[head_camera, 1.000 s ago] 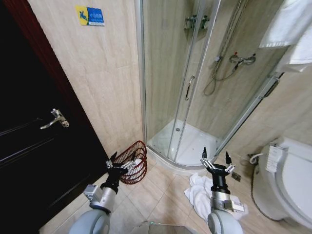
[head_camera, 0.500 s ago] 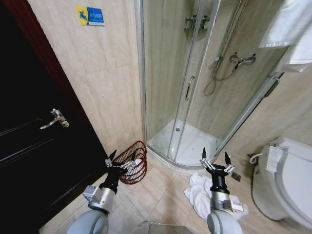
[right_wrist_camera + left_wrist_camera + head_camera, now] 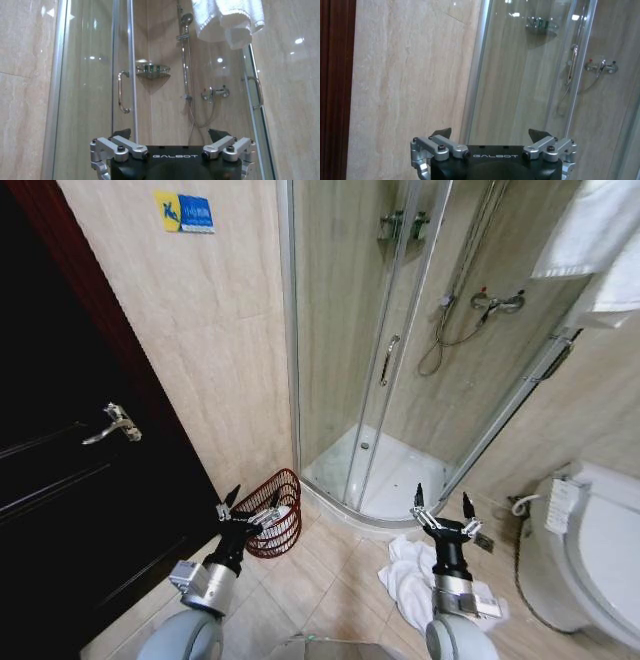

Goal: Discard the used towel into the hamper.

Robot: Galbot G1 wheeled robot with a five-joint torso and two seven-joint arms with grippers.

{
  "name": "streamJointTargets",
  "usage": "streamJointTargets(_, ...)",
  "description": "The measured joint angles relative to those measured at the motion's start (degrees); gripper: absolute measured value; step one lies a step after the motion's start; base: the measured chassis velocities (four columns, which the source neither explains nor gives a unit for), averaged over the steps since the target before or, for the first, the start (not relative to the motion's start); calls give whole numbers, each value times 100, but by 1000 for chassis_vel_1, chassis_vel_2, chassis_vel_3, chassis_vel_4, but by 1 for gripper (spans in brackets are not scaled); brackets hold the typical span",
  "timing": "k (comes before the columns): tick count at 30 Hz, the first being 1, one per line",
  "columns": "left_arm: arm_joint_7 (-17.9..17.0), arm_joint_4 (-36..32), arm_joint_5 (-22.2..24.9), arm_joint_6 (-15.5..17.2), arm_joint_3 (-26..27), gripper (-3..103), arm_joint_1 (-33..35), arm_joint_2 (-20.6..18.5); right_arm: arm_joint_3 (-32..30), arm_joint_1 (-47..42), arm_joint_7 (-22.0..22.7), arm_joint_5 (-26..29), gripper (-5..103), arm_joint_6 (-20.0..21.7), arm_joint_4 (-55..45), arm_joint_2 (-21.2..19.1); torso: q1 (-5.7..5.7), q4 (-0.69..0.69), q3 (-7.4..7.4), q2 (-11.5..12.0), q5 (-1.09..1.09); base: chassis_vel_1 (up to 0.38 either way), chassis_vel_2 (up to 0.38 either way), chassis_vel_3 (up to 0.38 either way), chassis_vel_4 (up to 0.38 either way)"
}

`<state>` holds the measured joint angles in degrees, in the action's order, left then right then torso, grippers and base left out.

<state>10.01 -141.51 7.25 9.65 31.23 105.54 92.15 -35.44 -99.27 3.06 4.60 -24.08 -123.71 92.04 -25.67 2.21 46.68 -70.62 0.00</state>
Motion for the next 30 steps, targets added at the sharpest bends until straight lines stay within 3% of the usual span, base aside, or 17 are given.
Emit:
streamJointTargets(15, -9, 10, 7, -1, -4, 100, -2, -2, -621, -195, -3, 369, 100, 328, -955, -417, 0, 0, 0, 0, 0, 0, 0, 0, 0)
streamJointTargets(21, -11, 12, 9, -1, -4, 100, -3, -2, -1478, -171, -170, 732, 100, 275, -1318, -676, 0, 0, 0, 0, 1, 0, 0, 0, 0)
streamJointTargets(30, -12, 16, 10, 0, -3, 100, -3, -2, -2143, -108, -182, 1154, 100, 385, -1431, -985, -1, 0, 0, 0, 1, 0, 0, 0, 0)
